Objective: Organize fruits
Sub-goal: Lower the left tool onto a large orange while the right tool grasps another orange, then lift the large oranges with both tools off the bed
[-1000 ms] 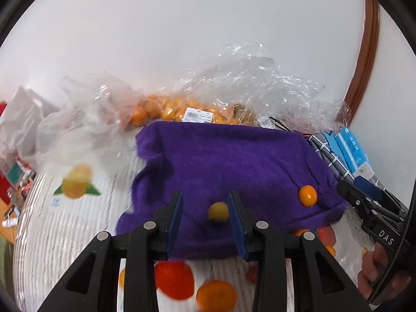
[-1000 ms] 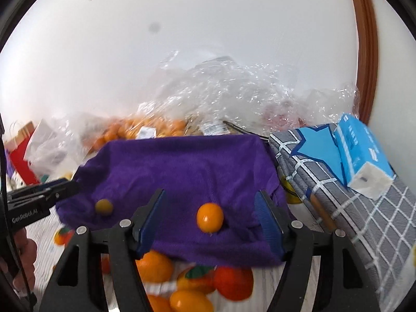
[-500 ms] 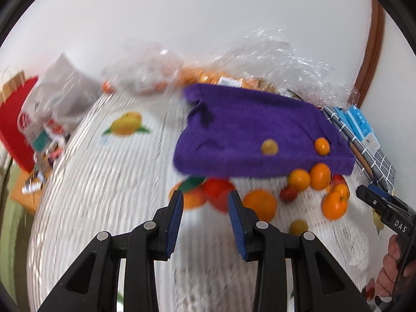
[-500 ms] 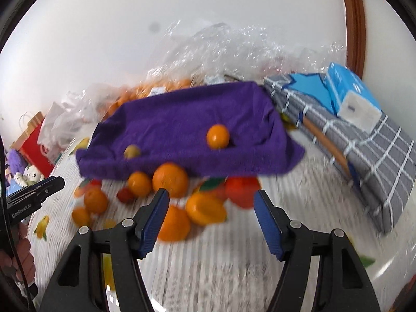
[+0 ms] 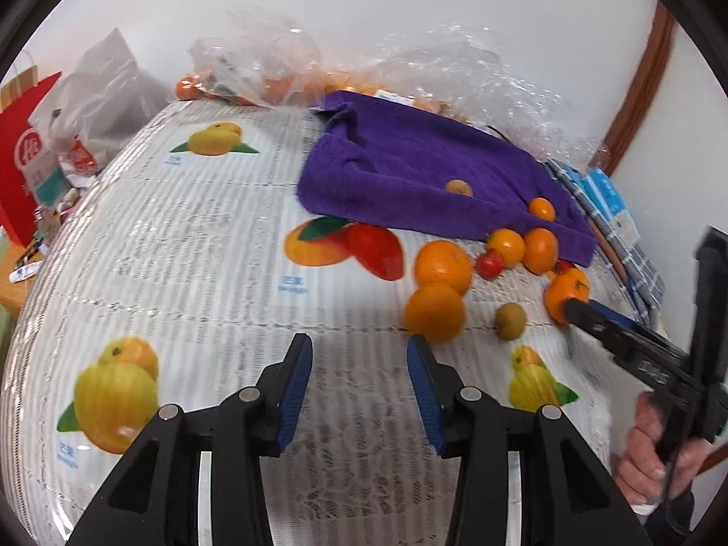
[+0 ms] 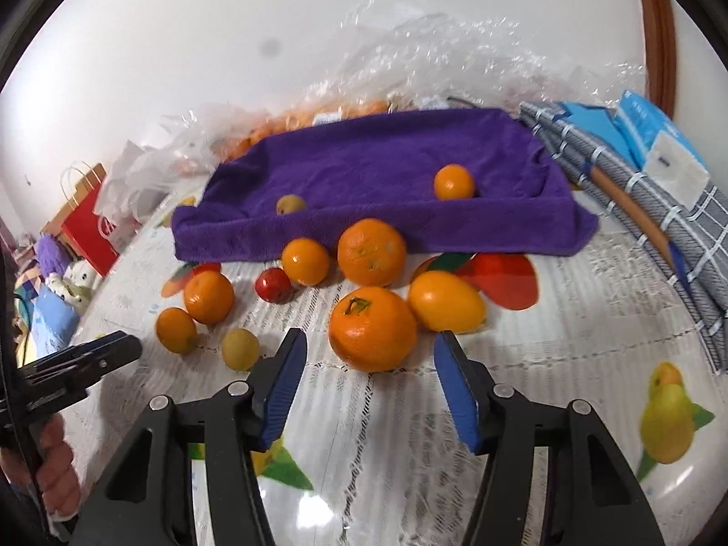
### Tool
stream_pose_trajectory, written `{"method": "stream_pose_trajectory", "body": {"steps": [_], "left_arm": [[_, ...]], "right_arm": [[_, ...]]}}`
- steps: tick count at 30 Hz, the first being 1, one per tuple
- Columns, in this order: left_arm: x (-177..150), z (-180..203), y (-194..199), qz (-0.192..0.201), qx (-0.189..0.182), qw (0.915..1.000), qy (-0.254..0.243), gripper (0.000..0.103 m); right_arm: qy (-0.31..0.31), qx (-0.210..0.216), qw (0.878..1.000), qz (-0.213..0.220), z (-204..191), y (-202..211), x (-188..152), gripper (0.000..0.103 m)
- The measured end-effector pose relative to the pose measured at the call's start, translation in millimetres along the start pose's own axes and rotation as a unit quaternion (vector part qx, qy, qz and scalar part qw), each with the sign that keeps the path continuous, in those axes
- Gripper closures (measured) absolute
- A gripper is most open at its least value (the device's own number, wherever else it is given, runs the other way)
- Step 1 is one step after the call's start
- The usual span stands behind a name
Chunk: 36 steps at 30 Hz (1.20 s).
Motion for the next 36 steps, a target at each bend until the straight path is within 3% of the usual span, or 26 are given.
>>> {"method": "stream_pose_trajectory", "body": {"steps": [3, 6, 10, 16, 18, 19, 25, 29, 36], "left_arm": [[3, 11, 2, 0.01, -0.018, 0.9997, -0.01, 0.053], [6, 24, -3, 0.004, -0.029, 0.9993, -0.024, 0.052], [8, 38, -14, -0.001, -0.024, 0.9989, -0.039, 0.052], [11, 48, -27, 0.003, -0.007, 0.9988, -0.049, 0.052], [12, 47, -27, 0.008, -0.005, 0.9988, -0.048, 0.069], [11, 46, -27, 0.012, -0.004, 0.9989, -0.046, 0.069], [7, 40, -24, 0.009, -0.039, 0.9989, -0.023, 0.069], [7, 36, -9, 0.04, -0.104, 0.9937, 0.0, 0.069], [5, 43, -4, 0.049, -0.107, 0.993, -0.014, 0.069]], "right_arm": [[-0.004, -0.005, 1.0, -0.006, 0, -10, 2, 0.05], [0.0, -0.025, 1.0, -0.005, 1, -14, 5, 0.059], [-0.005, 0.003, 1.0, -0.009, 1, -10, 2, 0.06], [0.018, -0.02, 1.0, 0.006, 12, 28, -14, 0.06], [0.018, -0.029, 0.999, 0.003, 19, 36, -19, 0.06], [0.016, -0.032, 0.999, 0.0, 23, 39, -22, 0.06], [0.001, -0.033, 0.999, -0.007, 39, 40, -31, 0.059], [0.0, -0.026, 1.0, -0.003, 40, 39, -30, 0.059], [0.0, -0.031, 0.999, 0.014, 39, 45, -28, 0.06]]}}
Point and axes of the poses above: each gripper's, at about its wrist camera, not at the fingertips, and y roughly against the way its jaws point, z to its right, x to its top, the point moved 6 cm from there along -y, roughly the way its jaws point, and after that the axes turned 11 degrees about x, right-handed, at the moved point
